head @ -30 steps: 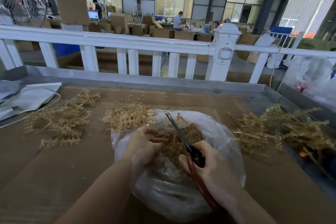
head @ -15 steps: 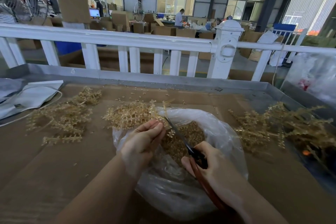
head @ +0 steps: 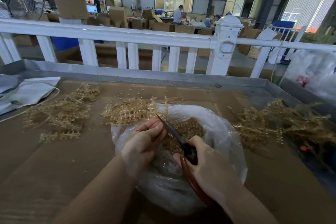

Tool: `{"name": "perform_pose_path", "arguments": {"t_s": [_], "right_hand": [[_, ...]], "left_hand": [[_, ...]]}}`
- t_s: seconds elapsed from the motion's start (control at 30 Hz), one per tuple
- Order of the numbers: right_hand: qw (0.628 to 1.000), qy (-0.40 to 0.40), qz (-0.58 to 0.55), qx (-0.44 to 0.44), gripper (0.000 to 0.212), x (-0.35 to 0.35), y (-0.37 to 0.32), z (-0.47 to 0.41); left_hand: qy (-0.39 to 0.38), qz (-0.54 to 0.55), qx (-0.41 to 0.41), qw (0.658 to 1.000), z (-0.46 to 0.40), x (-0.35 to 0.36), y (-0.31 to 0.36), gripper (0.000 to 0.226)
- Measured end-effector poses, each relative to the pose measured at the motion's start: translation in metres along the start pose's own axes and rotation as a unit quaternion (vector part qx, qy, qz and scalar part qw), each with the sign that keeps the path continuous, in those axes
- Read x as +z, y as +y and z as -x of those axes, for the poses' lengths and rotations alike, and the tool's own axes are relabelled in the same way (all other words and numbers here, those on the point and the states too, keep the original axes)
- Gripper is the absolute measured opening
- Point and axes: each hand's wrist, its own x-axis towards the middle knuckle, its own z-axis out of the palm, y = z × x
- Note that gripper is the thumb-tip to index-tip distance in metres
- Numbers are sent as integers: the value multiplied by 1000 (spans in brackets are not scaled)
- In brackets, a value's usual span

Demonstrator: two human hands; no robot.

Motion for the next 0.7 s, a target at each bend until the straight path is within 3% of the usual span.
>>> {"name": "perform_pose_path", "arguments": {"t_s": [0.57,0.7], "right_hand": [[999,18,43,-21,37,10,6,-3],[997,33,58,-37,36,9,7,1]], "left_hand": [[8,-54,-8,998,-1,-4,0,24],[-10,-84,-20,996,-1,-4,5,12]]}}
